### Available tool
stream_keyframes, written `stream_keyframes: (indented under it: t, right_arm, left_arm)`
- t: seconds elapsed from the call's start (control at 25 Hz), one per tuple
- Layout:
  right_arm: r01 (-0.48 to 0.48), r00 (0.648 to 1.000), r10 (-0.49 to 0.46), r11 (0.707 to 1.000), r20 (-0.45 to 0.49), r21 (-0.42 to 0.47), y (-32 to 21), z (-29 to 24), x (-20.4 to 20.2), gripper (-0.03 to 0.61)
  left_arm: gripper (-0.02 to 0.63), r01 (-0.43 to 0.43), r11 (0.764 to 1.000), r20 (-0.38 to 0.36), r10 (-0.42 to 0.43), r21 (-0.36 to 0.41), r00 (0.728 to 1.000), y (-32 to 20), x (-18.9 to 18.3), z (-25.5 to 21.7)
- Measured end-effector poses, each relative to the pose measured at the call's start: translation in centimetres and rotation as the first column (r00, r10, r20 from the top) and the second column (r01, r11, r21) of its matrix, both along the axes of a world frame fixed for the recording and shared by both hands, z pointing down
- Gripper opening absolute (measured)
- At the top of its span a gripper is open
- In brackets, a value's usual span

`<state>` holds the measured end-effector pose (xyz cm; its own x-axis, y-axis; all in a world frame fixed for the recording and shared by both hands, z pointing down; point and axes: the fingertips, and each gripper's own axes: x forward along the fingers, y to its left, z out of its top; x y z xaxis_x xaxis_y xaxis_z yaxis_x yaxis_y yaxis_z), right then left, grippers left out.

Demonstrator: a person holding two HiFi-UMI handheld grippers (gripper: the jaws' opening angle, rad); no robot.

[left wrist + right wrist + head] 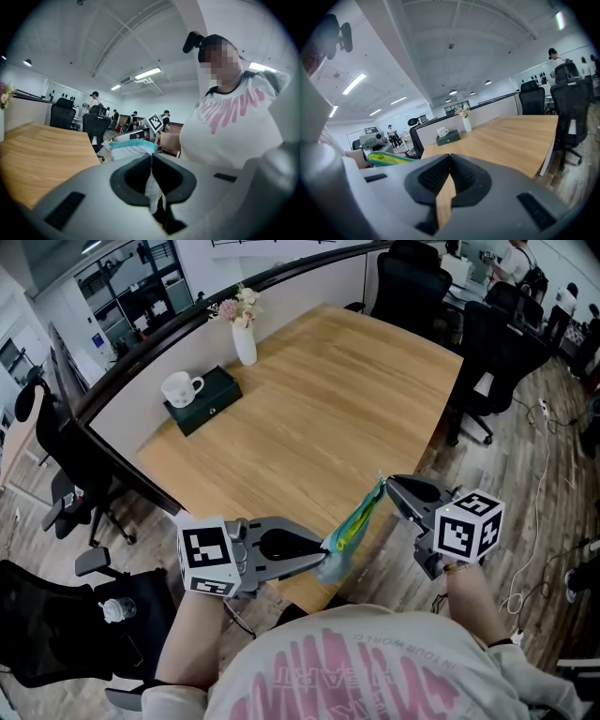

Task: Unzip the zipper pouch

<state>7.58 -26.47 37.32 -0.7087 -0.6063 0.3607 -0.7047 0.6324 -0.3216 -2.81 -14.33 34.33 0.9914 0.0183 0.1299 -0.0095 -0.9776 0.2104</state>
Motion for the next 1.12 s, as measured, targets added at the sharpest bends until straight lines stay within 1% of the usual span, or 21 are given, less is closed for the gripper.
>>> stream_keyframes:
  t: [0.16,0.4,0.6,0.68,0.8,0.84,0.88,0.92,0.96,1.0,1.04,1.08,1.12]
  right_arm:
    - [-0.015,1.000,0.016,1.000,0.021,-0.013,-0.1,0.1,-0.1,0.002]
    - [-0.024,0.999,0.024,1.000,0.027,-0.020,-0.1,0.3,-0.8,0.005]
    - [-0.036,0.998,0.038,0.999,0.041,-0.036,-0.4,0.8,-2.2,0.009]
    - [-0.072,0.996,0.075,0.996,0.054,-0.051,-0.8,1.2,-2.7,0.009]
    - [-0.170,0.978,0.179,0.981,0.108,-0.093,-1.9,2.2,-3.2,0.018]
    - [-0.204,0.967,0.218,0.973,0.132,-0.110,-2.2,2.5,-3.4,0.088]
    - [-0.237,0.955,0.255,0.963,0.152,-0.127,-2.3,2.8,-3.6,0.181]
    - [-0.270,0.942,0.291,0.952,0.167,-0.142,-2.4,3.0,-3.9,0.195]
    - [-0.299,0.930,0.323,0.942,0.177,-0.152,-2.4,3.2,-4.1,0.195]
    - [-0.320,0.920,0.346,0.934,0.186,-0.158,-2.2,3.2,-4.3,0.195]
    - [-0.332,0.914,0.359,0.929,0.190,-0.162,-1.9,3.2,-4.7,0.192]
    - [-0.340,0.910,0.367,0.926,0.192,-0.162,-1.6,3.2,-5.0,0.182]
    - [-0.349,0.906,0.376,0.924,0.194,-0.156,-1.2,3.0,-5.3,0.155]
  left_arm:
    - [0.012,-0.005,1.000,0.001,0.005,-0.008,1.000,-0.2,-0.8,0.3]
    - [0.012,-0.013,1.000,0.014,0.013,-0.025,1.000,-0.2,-2.2,1.1]
    - [0.012,-0.019,0.999,-0.010,0.018,-0.032,1.000,-0.5,-3.5,1.0]
    - [0.012,0.022,0.999,-0.038,-0.023,-0.026,0.999,-1.3,-3.8,0.6]
    - [0.014,0.132,0.991,-0.104,-0.135,-0.036,0.985,-3.3,-4.1,0.2]
    - [0.014,0.176,0.983,-0.113,-0.180,-0.043,0.977,-4.1,-4.2,0.4]
    - [0.014,0.227,0.973,-0.110,-0.231,-0.049,0.967,-4.9,-4.3,0.6]
    - [0.014,0.283,0.957,-0.100,-0.288,-0.059,0.952,-5.7,-4.6,0.9]
    - [0.014,0.346,0.936,-0.087,-0.351,-0.072,0.932,-6.6,-5.1,1.2]
    - [0.014,0.414,0.906,-0.071,-0.420,-0.090,0.905,-7.4,-5.7,1.5]
    - [0.014,0.485,0.868,-0.050,-0.492,-0.111,0.869,-8.1,-6.5,1.8]
    - [0.014,0.553,0.823,-0.025,-0.560,-0.128,0.828,-8.7,-7.5,2.2]
    - [0.014,0.611,0.779,-0.002,-0.617,-0.139,0.787,-9.1,-8.4,2.6]
